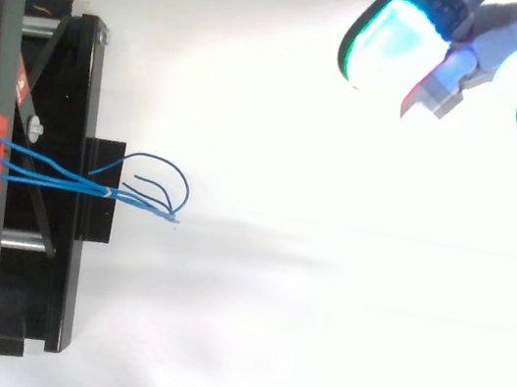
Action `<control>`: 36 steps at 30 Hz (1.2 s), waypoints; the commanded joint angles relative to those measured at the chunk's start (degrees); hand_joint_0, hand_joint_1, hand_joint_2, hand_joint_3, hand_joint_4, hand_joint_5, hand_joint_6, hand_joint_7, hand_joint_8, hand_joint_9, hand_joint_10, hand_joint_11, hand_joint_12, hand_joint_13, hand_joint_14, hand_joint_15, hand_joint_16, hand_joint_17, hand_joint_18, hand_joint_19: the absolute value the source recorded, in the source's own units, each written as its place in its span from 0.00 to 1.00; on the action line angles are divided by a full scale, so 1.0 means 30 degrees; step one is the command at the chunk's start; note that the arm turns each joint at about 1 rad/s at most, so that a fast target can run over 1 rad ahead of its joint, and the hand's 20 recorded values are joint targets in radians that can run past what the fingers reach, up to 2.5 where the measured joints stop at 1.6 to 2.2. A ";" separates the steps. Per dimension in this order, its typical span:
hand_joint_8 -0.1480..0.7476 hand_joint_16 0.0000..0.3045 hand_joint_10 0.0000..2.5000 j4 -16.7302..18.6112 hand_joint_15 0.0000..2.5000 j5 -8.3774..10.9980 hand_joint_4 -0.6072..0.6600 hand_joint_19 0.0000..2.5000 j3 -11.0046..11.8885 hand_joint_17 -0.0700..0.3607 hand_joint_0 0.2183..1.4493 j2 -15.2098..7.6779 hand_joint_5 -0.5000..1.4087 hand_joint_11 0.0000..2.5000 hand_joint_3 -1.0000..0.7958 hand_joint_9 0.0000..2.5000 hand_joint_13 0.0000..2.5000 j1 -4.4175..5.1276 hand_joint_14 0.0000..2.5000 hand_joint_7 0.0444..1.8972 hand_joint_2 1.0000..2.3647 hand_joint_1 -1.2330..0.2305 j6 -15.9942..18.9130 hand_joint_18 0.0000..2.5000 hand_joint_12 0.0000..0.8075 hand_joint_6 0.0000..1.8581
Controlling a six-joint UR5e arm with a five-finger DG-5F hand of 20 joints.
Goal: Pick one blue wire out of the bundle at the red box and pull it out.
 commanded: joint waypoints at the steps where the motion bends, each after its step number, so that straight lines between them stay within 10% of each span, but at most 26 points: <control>1: 0.58 0.20 0.00 0.0559 0.06 0.0229 0.78 0.13 0.0004 0.48 0.24 -0.0692 0.18 0.19 0.31 0.32 0.20 0.0138 0.00 0.42 0.00 0.49 0.0079 0.23 0.56 0.27; 23: 0.58 0.20 0.01 0.2844 0.06 0.1107 0.80 0.14 0.0004 0.48 0.24 -0.2186 0.18 0.19 0.30 0.33 0.20 0.0577 0.00 0.44 0.00 0.48 -0.0390 0.23 0.56 0.27; 36: 0.58 0.20 0.00 0.6799 0.06 0.1371 0.80 0.14 0.0238 0.48 0.24 -0.4588 0.19 0.19 0.31 0.33 0.21 0.0899 0.00 0.44 0.00 0.48 -0.0946 0.24 0.56 0.27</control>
